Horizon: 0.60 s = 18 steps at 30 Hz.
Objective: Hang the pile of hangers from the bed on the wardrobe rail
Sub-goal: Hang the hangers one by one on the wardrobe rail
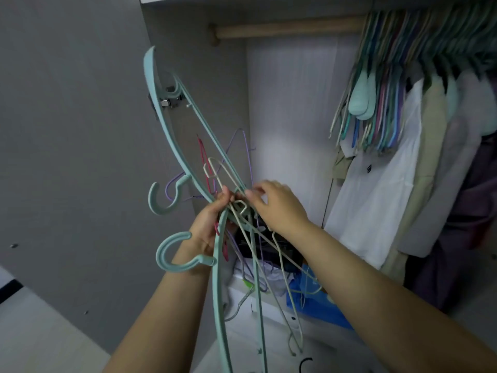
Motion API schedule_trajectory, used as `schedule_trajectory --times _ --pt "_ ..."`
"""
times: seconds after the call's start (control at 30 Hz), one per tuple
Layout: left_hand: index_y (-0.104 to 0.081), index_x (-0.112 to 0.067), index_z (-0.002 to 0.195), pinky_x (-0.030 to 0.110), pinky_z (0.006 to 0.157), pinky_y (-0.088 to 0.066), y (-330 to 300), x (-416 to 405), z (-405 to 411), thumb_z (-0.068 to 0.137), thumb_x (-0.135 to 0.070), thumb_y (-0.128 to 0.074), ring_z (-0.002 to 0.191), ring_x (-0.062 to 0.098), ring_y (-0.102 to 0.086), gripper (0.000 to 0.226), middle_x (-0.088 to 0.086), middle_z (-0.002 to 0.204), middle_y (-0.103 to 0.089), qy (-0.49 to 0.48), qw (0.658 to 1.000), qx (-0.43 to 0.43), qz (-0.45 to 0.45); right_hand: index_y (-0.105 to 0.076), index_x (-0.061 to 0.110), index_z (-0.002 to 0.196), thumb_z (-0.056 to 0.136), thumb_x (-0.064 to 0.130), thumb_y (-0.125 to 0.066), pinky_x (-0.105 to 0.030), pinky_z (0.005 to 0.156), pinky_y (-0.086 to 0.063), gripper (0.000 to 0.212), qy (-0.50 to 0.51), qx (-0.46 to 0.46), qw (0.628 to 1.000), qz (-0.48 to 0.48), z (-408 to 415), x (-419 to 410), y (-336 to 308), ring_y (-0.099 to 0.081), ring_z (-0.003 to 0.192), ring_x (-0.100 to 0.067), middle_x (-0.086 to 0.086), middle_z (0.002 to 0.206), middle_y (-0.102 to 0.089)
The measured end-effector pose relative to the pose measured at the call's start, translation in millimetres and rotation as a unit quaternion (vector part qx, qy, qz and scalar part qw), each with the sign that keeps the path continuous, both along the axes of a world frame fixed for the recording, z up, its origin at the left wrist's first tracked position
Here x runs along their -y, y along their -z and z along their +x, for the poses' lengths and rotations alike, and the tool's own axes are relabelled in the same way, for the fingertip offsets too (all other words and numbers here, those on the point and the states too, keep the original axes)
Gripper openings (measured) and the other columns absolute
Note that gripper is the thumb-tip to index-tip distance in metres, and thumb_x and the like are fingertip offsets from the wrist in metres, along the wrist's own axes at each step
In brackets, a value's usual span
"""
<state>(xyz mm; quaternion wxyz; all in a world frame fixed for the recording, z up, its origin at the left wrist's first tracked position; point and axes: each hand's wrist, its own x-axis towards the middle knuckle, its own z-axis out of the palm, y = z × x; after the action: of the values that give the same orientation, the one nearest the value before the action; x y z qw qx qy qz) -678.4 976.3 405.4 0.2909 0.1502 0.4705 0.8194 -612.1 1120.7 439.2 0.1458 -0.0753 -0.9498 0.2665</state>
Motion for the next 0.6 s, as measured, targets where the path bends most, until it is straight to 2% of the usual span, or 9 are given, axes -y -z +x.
schedule_trajectory --times 0.03,0.07,0.17,0.23,0.3,0.37,0.43,0.5,0.6 --pt "-0.057 0.002 0.125 0.051 0.106 -0.042 -0.5 -1.6 1.7 0.094 -0.044 -0.054 0.12 0.039 -0.055 0.056 0.027 0.129 -0.056 0.007 1.0 -0.013 -0.012 -0.057 0.023 0.121 0.092 0.061 -0.039 -0.037 0.09 -0.046 0.052 -0.002 -0.061 0.998 -0.025 -2.9 6.6 -9.4 -0.051 0.113 -0.018 0.004 0.117 -0.061" --pt "-0.056 -0.003 0.129 0.049 0.103 -0.046 -1.8 -3.5 4.4 0.097 -0.041 -0.049 0.118 0.037 -0.057 0.05 0.023 0.127 -0.06 0.005 0.999 -0.024 -0.026 -0.057 0.022 0.123 0.09 0.062 -0.043 -0.036 0.089 -0.047 0.054 -0.015 -0.074 0.996 -0.049 -8.0 12.6 -20.3 -0.053 0.111 -0.015 0.006 0.117 -0.062" --pt "-0.058 -0.006 0.12 0.038 0.085 -0.055 -8.4 -8.1 13.0 0.101 -0.028 -0.042 0.096 0.029 -0.066 0.033 0.015 0.103 -0.069 -0.008 0.999 -0.018 -0.046 -0.04 0.021 0.14 0.082 0.067 -0.052 -0.037 0.094 -0.048 0.075 -0.066 0.011 0.987 -0.143 -32.7 27.0 -46.4 -0.058 0.11 -0.017 0.001 0.123 -0.06" --pt "-0.057 -0.003 0.117 0.039 0.087 -0.054 -9.1 -8.1 14.0 0.099 -0.031 -0.046 0.09 0.026 -0.067 0.035 0.014 0.099 -0.069 -0.012 0.998 -0.009 -0.053 -0.033 0.017 0.145 0.079 0.062 -0.062 -0.034 0.093 -0.047 0.085 -0.072 0.039 0.98 -0.182 -48.8 33.4 -57.0 -0.059 0.108 -0.02 -0.007 0.125 -0.06" --pt "-0.059 -0.005 0.106 0.036 0.079 -0.056 -6.4 -5.5 13.6 0.095 -0.036 -0.05 0.08 0.023 -0.067 0.035 0.012 0.089 -0.066 -0.016 0.998 0.003 -0.065 -0.039 0.011 0.142 0.083 0.045 -0.065 -0.027 0.071 -0.045 0.072 -0.086 0.073 0.97 -0.214 -57.2 36.1 -61.9 -0.056 0.086 -0.02 -0.01 0.107 -0.068" --pt "-0.061 -0.007 0.091 0.03 0.064 -0.059 -4.0 -2.4 14.5 0.094 -0.037 -0.051 0.066 0.018 -0.067 0.032 0.008 0.077 -0.066 -0.01 0.997 0.013 -0.077 -0.053 0.007 0.127 0.088 0.026 -0.059 -0.023 0.051 -0.03 0.044 -0.098 0.086 0.961 -0.244 -56.5 34.6 -67.9 -0.045 0.062 -0.019 -0.005 0.076 -0.064" --pt "-0.064 -0.009 0.088 0.026 0.06 -0.056 0.4 1.8 13.0 0.094 -0.034 -0.053 0.065 0.016 -0.067 0.028 0.006 0.077 -0.066 -0.023 0.996 0.015 -0.082 -0.061 0.011 0.098 0.088 0.024 -0.056 -0.02 0.046 -0.022 0.017 -0.074 0.077 0.963 -0.249 -52.9 27.4 -75.3 -0.033 0.048 -0.016 -0.003 0.061 -0.052" --pt "-0.066 -0.012 0.09 0.026 0.066 -0.055 5.3 8.3 10.1 0.089 -0.031 -0.06 0.072 0.014 -0.065 0.02 0.005 0.085 -0.064 -0.048 0.996 0.024 -0.071 -0.052 0.013 0.077 0.09 0.029 -0.055 -0.019 0.044 -0.02 0.02 -0.046 0.085 0.972 -0.214 -48.4 12.1 -84.1 -0.028 0.042 -0.015 -0.003 0.054 -0.045" --pt "-0.065 -0.015 0.1 0.029 0.071 -0.054 9.8 16.6 5.6 0.093 -0.022 -0.057 0.08 0.015 -0.064 0.014 0.002 0.091 -0.063 -0.055 0.997 0.039 -0.045 -0.047 0.01 0.072 0.099 0.025 -0.047 -0.018 0.043 -0.025 0.031 -0.026 0.144 0.979 -0.143 -34.5 -17.7 -97.8 -0.029 0.043 -0.015 -0.003 0.054 -0.049"
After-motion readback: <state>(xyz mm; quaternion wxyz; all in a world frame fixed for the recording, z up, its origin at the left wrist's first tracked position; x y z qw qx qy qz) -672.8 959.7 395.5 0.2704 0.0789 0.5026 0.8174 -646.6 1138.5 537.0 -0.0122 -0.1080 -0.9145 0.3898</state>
